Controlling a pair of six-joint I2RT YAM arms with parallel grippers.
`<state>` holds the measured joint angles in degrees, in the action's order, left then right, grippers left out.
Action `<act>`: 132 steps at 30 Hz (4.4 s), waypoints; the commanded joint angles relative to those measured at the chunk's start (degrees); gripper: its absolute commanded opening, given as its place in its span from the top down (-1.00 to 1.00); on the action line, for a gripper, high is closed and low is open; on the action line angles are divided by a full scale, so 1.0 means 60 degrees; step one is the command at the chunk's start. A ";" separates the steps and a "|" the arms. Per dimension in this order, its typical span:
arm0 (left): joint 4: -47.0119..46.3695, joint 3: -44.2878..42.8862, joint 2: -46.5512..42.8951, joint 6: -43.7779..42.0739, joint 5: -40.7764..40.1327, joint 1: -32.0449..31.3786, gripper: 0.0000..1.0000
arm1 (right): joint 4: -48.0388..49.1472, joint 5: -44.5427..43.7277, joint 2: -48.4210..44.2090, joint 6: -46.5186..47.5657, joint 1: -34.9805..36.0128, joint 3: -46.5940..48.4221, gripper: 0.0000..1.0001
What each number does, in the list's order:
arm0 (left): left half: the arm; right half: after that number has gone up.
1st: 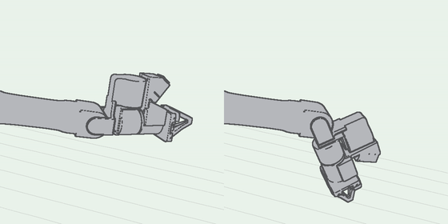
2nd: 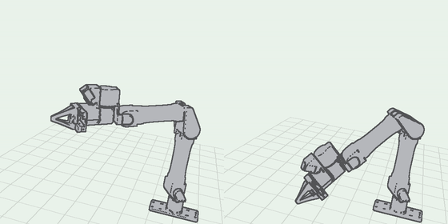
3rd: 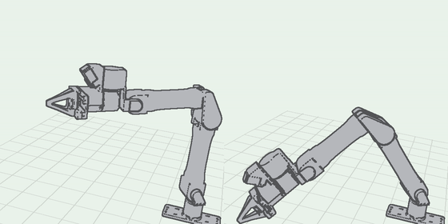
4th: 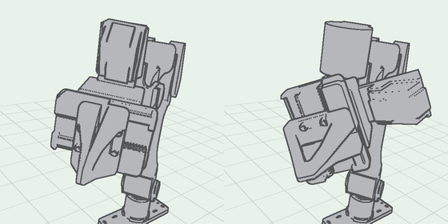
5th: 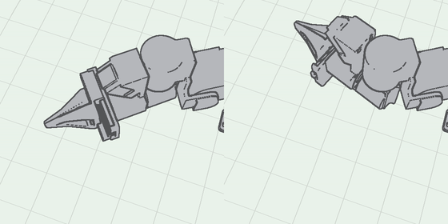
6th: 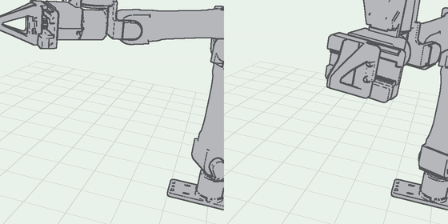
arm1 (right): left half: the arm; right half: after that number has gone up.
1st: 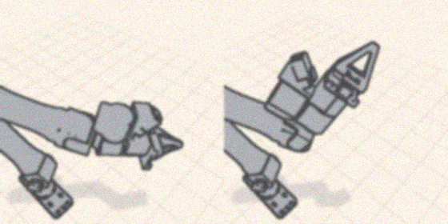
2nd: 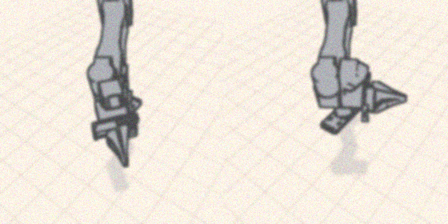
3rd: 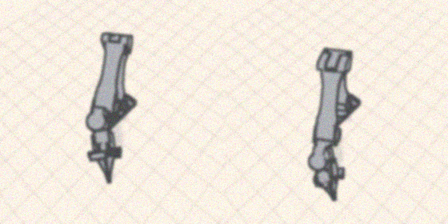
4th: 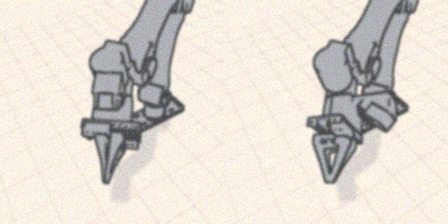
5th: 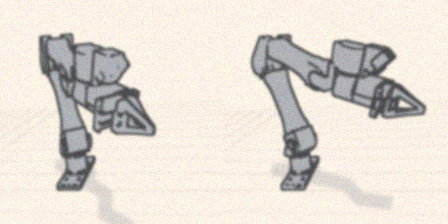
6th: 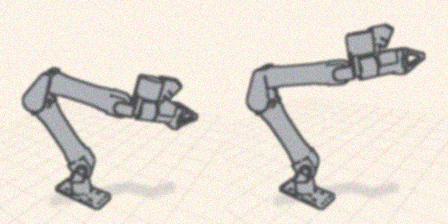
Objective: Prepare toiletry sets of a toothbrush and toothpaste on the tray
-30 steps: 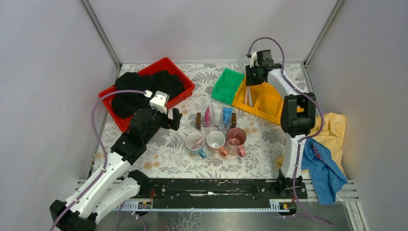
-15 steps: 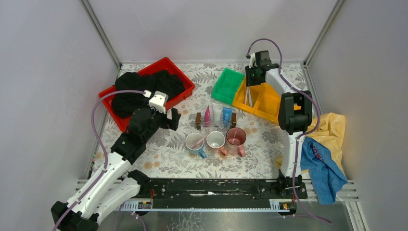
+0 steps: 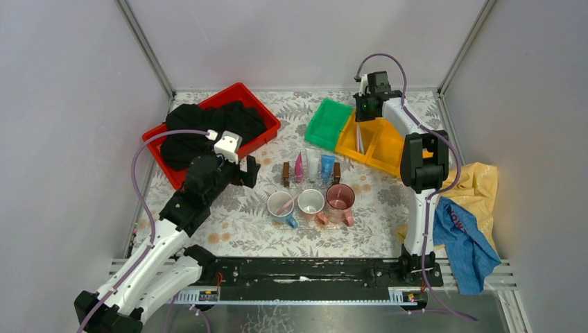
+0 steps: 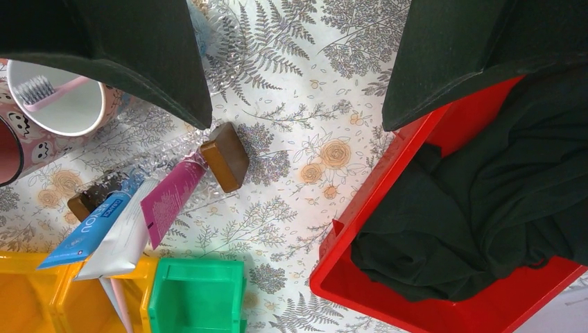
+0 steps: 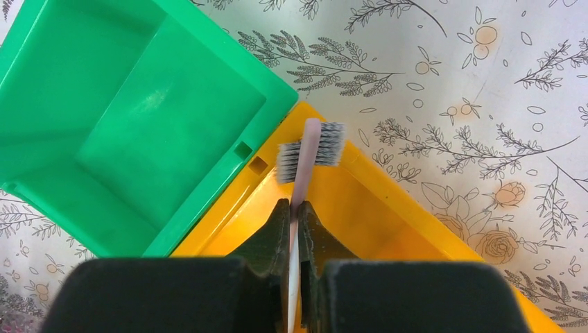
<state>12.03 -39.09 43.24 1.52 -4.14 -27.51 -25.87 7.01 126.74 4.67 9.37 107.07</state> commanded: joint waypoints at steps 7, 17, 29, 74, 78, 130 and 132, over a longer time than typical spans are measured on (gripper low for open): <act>-0.0341 0.0078 -0.0073 -0.0202 0.0164 0.0131 -1.00 | 0.0803 0.0435 -0.1591 0.0119 0.0024 -0.0795 0.99; -0.0401 0.0135 -0.0250 -0.0208 0.0214 0.0153 -1.00 | 0.1673 0.1672 -0.3310 -0.0081 -0.0132 -0.2044 1.00; -0.0540 0.0231 -0.0329 -0.0221 0.0244 0.0160 -1.00 | 0.5301 0.5998 -0.6871 -0.0575 -0.0594 -0.5705 1.00; -0.0680 0.0378 -0.0304 -0.0268 0.0009 0.0355 -1.00 | 1.4908 1.0230 -0.8393 -0.3473 0.2656 -1.1838 1.00; -0.0680 0.0370 -0.0319 -0.0269 0.0056 0.0366 -1.00 | 1.4135 1.0000 -0.8407 -0.2807 0.2666 -1.1891 1.00; -0.0643 0.0362 -0.0262 -0.0287 0.0198 0.0395 -1.00 | 1.0002 0.9811 -0.8348 0.0876 0.2668 -1.1733 0.68; -0.0642 0.0363 -0.0275 -0.0286 0.0203 0.0395 -1.00 | 0.9691 0.9847 -0.8389 0.1043 0.2670 -1.1623 0.63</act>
<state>11.31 -37.45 42.04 0.73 -3.40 -25.58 35.42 66.41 76.88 6.90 24.88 34.94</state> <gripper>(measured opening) 0.998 0.162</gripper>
